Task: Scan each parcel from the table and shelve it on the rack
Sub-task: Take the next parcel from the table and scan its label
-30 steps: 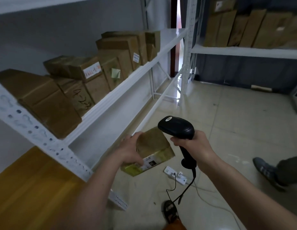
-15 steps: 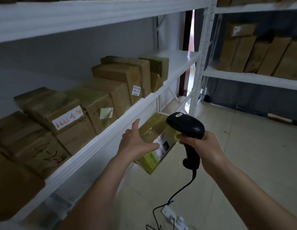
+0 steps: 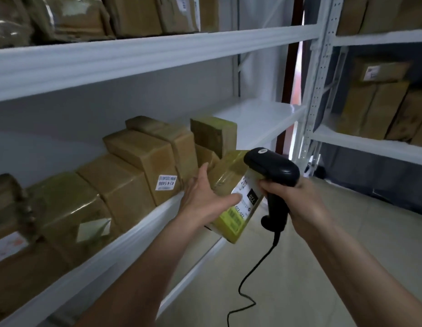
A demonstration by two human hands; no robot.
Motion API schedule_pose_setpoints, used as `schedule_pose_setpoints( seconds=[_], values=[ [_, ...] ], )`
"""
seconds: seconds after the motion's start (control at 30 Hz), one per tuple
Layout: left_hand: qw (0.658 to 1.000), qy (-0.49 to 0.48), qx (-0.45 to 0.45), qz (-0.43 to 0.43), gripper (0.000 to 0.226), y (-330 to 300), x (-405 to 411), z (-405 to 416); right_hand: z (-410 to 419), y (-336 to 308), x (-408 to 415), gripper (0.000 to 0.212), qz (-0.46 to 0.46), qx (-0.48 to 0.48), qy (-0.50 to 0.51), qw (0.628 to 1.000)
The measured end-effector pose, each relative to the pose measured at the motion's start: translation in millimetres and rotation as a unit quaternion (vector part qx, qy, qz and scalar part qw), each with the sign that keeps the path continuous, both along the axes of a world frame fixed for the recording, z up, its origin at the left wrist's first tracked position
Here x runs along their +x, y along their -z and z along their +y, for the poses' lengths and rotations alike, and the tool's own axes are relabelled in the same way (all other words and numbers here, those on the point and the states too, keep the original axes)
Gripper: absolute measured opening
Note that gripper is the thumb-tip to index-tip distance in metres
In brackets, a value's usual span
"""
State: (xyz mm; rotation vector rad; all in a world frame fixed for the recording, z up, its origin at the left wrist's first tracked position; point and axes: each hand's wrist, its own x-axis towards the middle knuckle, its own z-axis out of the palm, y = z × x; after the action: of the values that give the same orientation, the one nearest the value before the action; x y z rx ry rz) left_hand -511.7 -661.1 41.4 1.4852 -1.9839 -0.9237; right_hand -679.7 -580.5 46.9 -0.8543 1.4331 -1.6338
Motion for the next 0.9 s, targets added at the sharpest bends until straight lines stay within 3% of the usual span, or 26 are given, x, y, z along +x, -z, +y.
schedule_pose_setpoints(
  seconds=[0.2, 0.4, 0.67, 0.8, 0.9],
  values=[
    [0.998, -0.067, -0.008, 0.000, 0.110, -10.8, -111.7, -62.6, -84.3, -1.6, -105.3, 0.016, -0.010, -0.001, -0.046, 0.999],
    [0.984, -0.146, -0.058, -0.086, 0.098, -35.0, -215.4, -121.9, -156.6, -9.5, -185.1, 0.021, -0.037, 0.004, -0.035, 0.999],
    [0.951, -0.219, -0.081, -0.204, 0.088, -48.8, -275.1, -193.4, -218.1, -7.6, -218.3, 0.019, -0.097, 0.029, -0.041, 0.994],
    [0.956, -0.274, 0.060, -0.081, 0.083, -44.0, -281.9, -226.4, -240.8, -1.6, -221.8, 0.017, -0.119, 0.044, -0.033, 0.991],
    [0.929, -0.308, 0.182, 0.101, 0.070, -33.9, -276.6, -239.6, -257.5, 1.7, -227.0, 0.013, -0.116, 0.054, -0.031, 0.991]
  ],
)
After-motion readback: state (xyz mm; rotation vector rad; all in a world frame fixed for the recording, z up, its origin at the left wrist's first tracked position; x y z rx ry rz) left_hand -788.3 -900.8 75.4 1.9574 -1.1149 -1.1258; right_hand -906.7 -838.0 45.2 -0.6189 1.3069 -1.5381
